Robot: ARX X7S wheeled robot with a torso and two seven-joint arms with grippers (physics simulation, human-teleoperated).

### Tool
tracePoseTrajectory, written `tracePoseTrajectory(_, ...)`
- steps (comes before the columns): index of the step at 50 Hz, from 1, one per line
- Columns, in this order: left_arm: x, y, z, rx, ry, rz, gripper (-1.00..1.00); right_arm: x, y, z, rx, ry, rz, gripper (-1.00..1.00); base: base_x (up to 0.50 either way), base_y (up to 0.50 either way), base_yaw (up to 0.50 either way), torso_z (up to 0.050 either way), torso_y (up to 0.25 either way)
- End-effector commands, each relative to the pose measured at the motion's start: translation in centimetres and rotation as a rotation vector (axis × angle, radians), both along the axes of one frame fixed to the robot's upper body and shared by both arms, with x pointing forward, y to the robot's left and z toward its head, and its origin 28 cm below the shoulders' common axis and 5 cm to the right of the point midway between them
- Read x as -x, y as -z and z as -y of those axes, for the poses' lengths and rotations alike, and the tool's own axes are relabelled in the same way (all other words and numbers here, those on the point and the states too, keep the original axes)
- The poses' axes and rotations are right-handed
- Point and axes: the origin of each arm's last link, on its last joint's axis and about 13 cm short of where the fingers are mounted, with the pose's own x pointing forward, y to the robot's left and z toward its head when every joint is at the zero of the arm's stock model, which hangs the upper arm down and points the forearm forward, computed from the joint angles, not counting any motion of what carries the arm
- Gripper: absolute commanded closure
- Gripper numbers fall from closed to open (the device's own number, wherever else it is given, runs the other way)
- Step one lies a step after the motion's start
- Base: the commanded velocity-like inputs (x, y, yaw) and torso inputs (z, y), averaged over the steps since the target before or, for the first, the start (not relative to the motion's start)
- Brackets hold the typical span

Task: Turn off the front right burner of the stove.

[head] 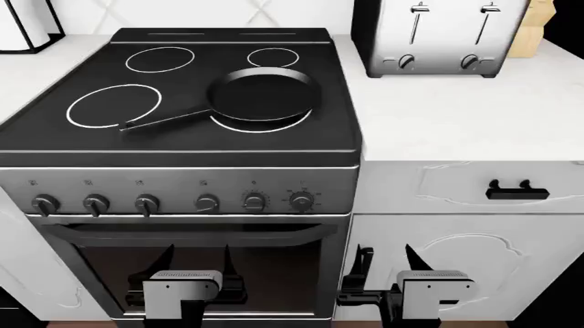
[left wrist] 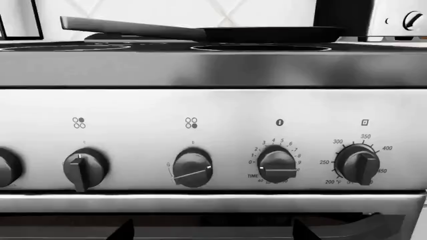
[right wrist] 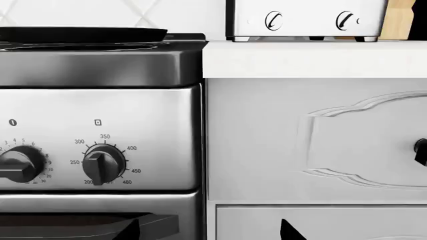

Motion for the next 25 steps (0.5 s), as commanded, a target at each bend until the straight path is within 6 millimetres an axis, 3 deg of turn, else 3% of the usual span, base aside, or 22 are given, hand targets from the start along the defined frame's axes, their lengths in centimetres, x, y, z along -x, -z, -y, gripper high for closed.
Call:
tracePoseTrajectory(1, -0.02, -0.05, -0.03, 0.006, 0.001, -0.002, -1.00, 0.01, 0.05, -0.03, -0.004, -0.002, -0.002, -1.00, 0.00, 0.00, 0.00, 0.000, 0.000)
tracePoseTrajectory(14, -0.55, -0.53, -0.36, 0.007, 0.044, -0.004, -1.00, -0.07, 0.36, -0.06, -0.023, -0.007, -0.032, -1.00, 0.00, 0.00, 0.00, 0.000, 0.000)
tracePoseTrajectory(25, -0.59, -0.29, -0.29, -0.004, 0.058, -0.015, -1.00, -0.04, 0.35, -0.20, -0.014, -0.030, -0.030, -1.00, 0.00, 0.50, 0.00, 0.000, 0.000)
